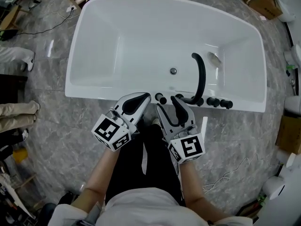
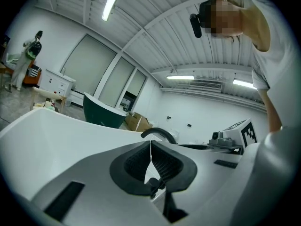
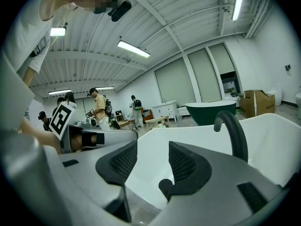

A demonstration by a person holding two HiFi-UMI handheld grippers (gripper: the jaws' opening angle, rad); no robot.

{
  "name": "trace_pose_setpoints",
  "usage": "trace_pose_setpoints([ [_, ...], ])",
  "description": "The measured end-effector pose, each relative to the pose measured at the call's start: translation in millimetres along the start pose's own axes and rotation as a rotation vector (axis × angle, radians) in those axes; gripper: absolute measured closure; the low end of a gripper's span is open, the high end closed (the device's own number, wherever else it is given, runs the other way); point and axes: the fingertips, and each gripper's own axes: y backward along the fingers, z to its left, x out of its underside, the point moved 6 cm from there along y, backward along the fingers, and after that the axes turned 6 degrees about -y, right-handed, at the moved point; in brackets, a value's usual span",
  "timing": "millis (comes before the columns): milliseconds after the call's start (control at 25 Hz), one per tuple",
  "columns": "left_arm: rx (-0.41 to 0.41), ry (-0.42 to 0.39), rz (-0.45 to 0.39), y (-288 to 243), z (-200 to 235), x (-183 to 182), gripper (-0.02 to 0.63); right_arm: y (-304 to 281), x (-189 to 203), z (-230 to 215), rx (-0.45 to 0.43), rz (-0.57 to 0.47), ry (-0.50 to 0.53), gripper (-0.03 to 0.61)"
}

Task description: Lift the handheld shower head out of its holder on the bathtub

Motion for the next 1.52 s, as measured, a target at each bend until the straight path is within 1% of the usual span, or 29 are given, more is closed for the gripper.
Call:
trace_pose_setpoints([
  [120, 0.012, 0.000, -0.002, -4, 6, 6, 0.603, -6, 9, -3, 0.006, 0.009, -0.001, 0.382],
  [360, 0.024, 0.034, -0.009, -12, 16, 27, 0.603, -18, 31, -11, 0.019, 0.048, 0.013, 0.382],
  [560, 0.043, 0.046, 0.006, -15, 21, 49, 0.603, -26, 47, -16, 0.032, 0.061, 0.043, 0.382],
  [720, 0.051, 0.047, 0.020, -22, 24, 68, 0.603, -32, 59, -21, 0.028, 0.064, 0.036, 0.382],
  [1000, 0.041, 0.066, 0.009, -28, 32, 89, 0.603, -42, 76, -31, 0.031, 0.039, 0.035, 0.383],
  [1200, 0.029, 0.063, 0.024, -27, 44, 111, 0.603, -49, 96, -36, 0.039, 0.035, 0.052, 0.383],
  [1280, 0.022, 0.064, 0.026, -27, 49, 119, 0.603, -52, 102, -39, 0.046, 0.030, 0.076, 0.383],
  [1360, 0.016, 0.066, 0.025, -28, 52, 126, 0.603, -55, 108, -42, 0.053, 0.038, 0.095, 0.383],
  [1520, 0.003, 0.065, 0.022, -30, 56, 135, 0.603, -62, 121, -47, 0.050, 0.048, 0.092, 0.383],
])
